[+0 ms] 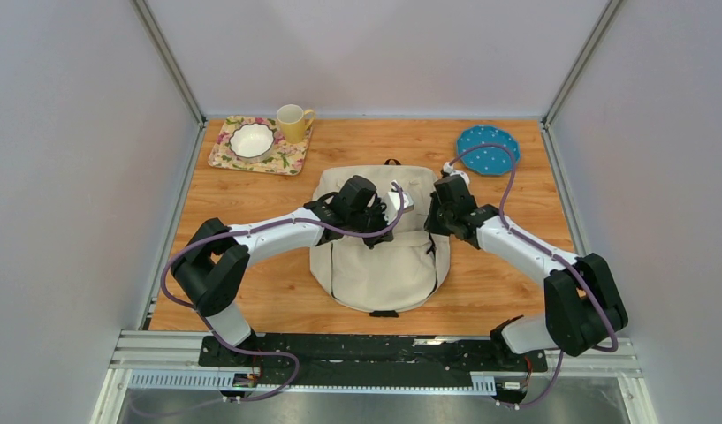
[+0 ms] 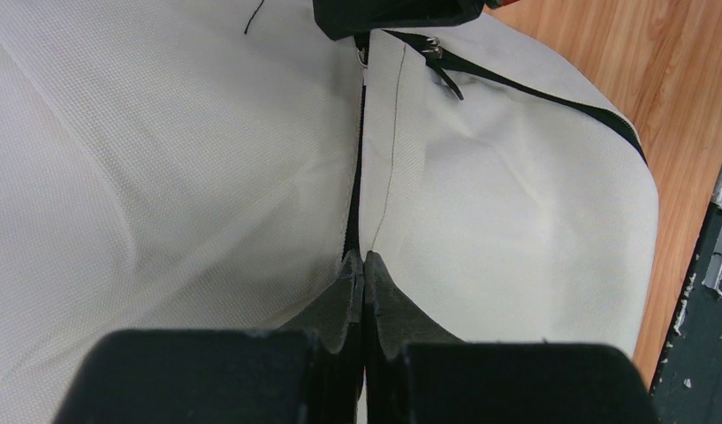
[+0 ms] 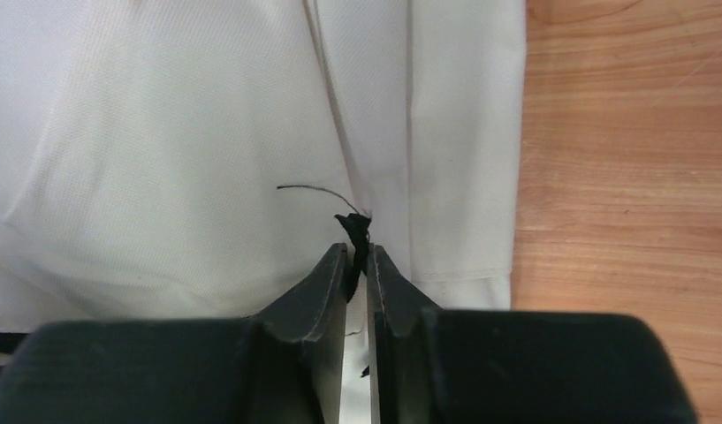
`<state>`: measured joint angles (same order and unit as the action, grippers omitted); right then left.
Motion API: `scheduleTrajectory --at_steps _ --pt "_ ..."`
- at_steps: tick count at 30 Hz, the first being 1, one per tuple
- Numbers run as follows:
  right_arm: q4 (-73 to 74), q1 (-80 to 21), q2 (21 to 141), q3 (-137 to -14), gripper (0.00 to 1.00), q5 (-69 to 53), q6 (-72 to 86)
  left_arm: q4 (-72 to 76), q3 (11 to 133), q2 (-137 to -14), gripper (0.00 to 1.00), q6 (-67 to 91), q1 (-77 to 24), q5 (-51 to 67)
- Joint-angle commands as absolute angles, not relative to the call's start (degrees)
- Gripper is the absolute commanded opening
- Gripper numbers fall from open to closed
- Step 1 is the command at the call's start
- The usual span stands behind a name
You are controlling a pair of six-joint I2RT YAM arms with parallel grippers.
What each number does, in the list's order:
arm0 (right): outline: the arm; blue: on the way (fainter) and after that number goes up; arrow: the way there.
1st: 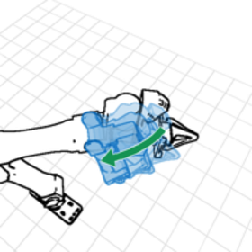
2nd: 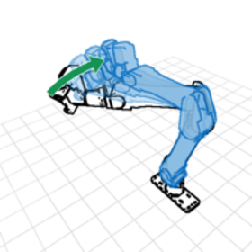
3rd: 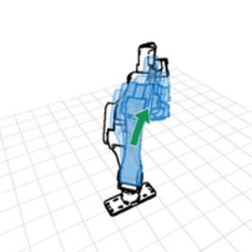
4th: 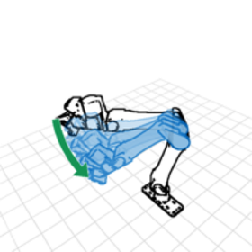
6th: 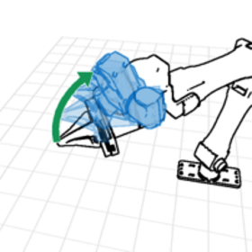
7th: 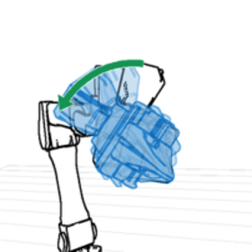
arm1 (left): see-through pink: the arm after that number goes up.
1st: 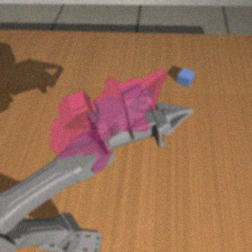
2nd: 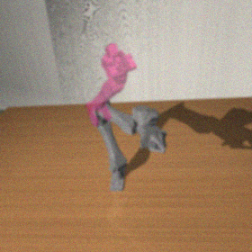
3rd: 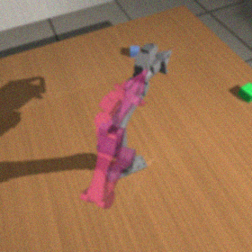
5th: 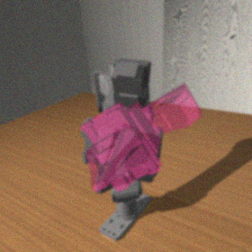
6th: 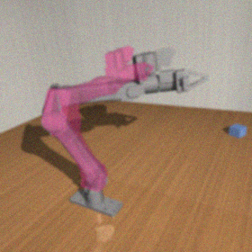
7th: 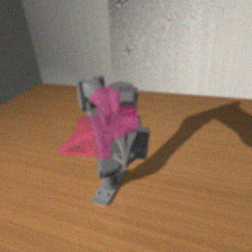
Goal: Pack the student bag
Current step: Zip the student bag at the center of the board.
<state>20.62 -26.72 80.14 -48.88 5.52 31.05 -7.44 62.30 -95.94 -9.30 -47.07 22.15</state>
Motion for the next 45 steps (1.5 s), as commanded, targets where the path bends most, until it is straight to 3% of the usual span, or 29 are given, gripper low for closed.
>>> scheduleTrajectory --at_steps 1,3,11,13,17,20,28,31,32,34,35,37,38,42,45 --pt "20.22 -26.10 79.10 -50.45 0.19 11.52 27.25 -10.99 62.93 -94.13 0.00 -8.44 -47.20 24.35" --pt "19.52 -26.10 79.80 -50.62 0.31 9.42 26.81 -11.07 63.10 -94.04 0.00 -8.53 -47.29 24.52" --pt "17.84 -25.93 84.98 -52.47 0.33 6.24 30.32 -10.64 63.02 -93.95 0.00 -8.09 -47.29 23.73" --pt "17.32 -25.84 86.47 -52.91 0.30 5.19 31.72 -10.72 63.02 -93.95 0.00 -8.09 -47.28 23.73" --pt "14.42 -25.93 85.70 -50.54 0.08 3.51 32.96 -11.25 62.67 -93.87 0.00 -8.09 -47.29 23.82" --pt "14.24 -25.93 83.68 -49.13 0.00 5.79 33.22 -11.16 62.14 -93.43 0.00 -8.26 -47.29 22.85" --pt "15.90 -24.18 79.45 -46.32 0.00 17.06 31.64 -12.74 62.75 -92.99 0.00 -6.95 -47.11 21.18" --pt "16.35 -22.68 80.33 -47.81 0.13 8.63 29.27 -11.78 61.96 -92.37 0.00 -5.81 -46.94 21.53" --pt "16.70 -22.68 80.33 -48.16 0.21 7.05 29.18 -11.86 62.14 -92.20 0.05 -5.45 -46.93 22.66" --pt "17.23 -22.67 78.85 -47.99 0.27 4.66 30.14 -12.82 62.66 -91.94 0.18 -4.75 -46.85 23.29" --pt "17.49 -22.59 77.97 -47.73 0.33 4.66 30.67 -13.01 63.01 -91.24 0.29 -4.57 -46.76 23.03" --pt "17.49 -22.68 74.81 -46.68 0.39 5.09 32.16 -12.75 62.67 -90.01 0.36 -4.05 -46.67 22.15" --pt "17.66 -22.59 73.84 -46.50 0.42 5.18 32.60 -12.57 61.88 -88.43 0.44 -3.69 -46.67 21.19" --pt "18.46 -22.68 68.57 -46.06 0.44 3.08 35.06 -9.50 59.16 -83.42 0.58 -1.85 -45.88 19.60" --pt "17.93 -22.68 66.37 -45.35 0.46 -1.47 35.60 -6.87 56.17 -78.94 0.74 -0.35 -45.27 17.14"
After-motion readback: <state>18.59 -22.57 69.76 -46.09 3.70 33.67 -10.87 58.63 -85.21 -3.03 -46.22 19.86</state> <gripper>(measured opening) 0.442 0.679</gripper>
